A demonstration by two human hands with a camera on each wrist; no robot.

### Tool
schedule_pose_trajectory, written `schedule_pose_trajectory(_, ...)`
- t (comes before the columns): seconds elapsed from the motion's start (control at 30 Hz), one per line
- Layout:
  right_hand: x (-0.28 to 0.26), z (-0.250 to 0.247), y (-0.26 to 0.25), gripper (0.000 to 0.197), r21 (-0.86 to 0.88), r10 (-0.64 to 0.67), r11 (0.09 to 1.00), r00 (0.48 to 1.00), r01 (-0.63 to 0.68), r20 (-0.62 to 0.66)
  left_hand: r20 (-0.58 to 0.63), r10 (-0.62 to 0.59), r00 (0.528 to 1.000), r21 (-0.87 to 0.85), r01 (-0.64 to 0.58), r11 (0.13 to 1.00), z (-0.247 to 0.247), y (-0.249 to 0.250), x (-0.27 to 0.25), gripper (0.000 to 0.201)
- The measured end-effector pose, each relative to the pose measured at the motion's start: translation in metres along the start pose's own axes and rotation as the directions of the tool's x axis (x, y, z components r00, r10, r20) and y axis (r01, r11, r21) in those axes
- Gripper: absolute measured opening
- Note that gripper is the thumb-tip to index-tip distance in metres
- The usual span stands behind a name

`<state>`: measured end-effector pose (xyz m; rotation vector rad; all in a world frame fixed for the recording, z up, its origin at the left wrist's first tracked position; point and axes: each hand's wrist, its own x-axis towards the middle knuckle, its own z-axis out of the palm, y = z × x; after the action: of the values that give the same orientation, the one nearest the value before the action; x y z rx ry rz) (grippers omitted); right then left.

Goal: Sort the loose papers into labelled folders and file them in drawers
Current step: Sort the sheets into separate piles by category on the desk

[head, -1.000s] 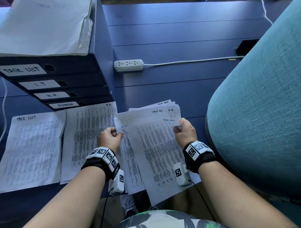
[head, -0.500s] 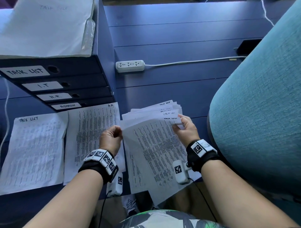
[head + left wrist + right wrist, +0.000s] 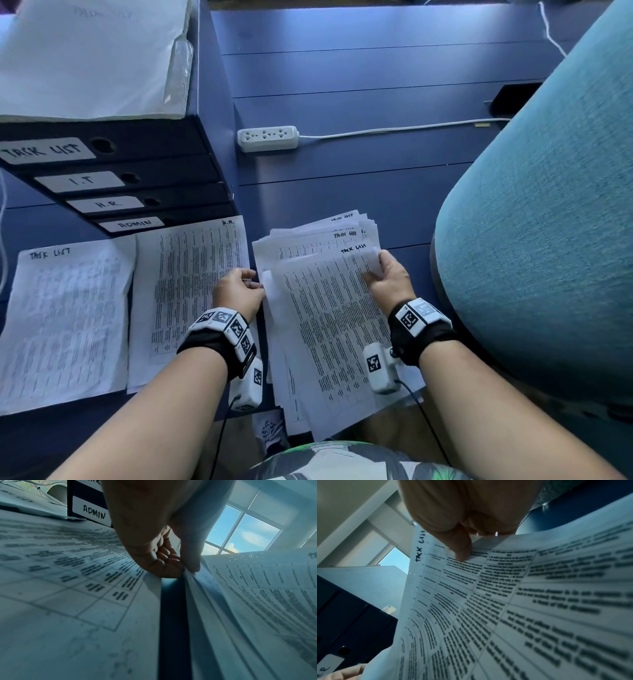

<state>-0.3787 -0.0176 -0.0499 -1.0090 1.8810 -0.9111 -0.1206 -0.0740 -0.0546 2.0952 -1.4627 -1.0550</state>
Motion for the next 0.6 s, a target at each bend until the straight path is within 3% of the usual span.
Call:
schedule_pose_trajectory(0.17, 0.004, -0.001, -0.001, 0.017, -0.029, -0.012, 1.000, 1.000, 0.012, -0.016, 0.005, 0.039, 0.999, 0.029, -0.039, 0.999, 0.000, 0.000, 0.003, 0.009)
schedule_pose_trajectory(0.27, 0.008, 0.001, 0.003, 0.013, -0.024, -0.026, 0.999, 1.000, 0.025, -0.018, -0.010, 0.043, 0.999, -0.015, -0.043, 0.999, -0.005, -0.004, 0.004, 0.010)
schedule_pose_trajectory(0.4, 0.007, 0.005, 0.003, 0.016, -0.039, -0.048, 0.998, 0.999, 0.047, -0.025, -0.042, 0.008, 0.999, -0.199, -0.016, 0.980, -0.011, -0.015, 0.004, 0.031)
schedule_pose_trajectory(0.6, 0.012, 0.001, -0.002, 0.016, 0.006, -0.050, 0.999, 0.996, 0.051, -0.079, -0.024, -0.061, 0.998, -0.442, 0.044, 0.896, -0.016, -0.021, 0.009, 0.020)
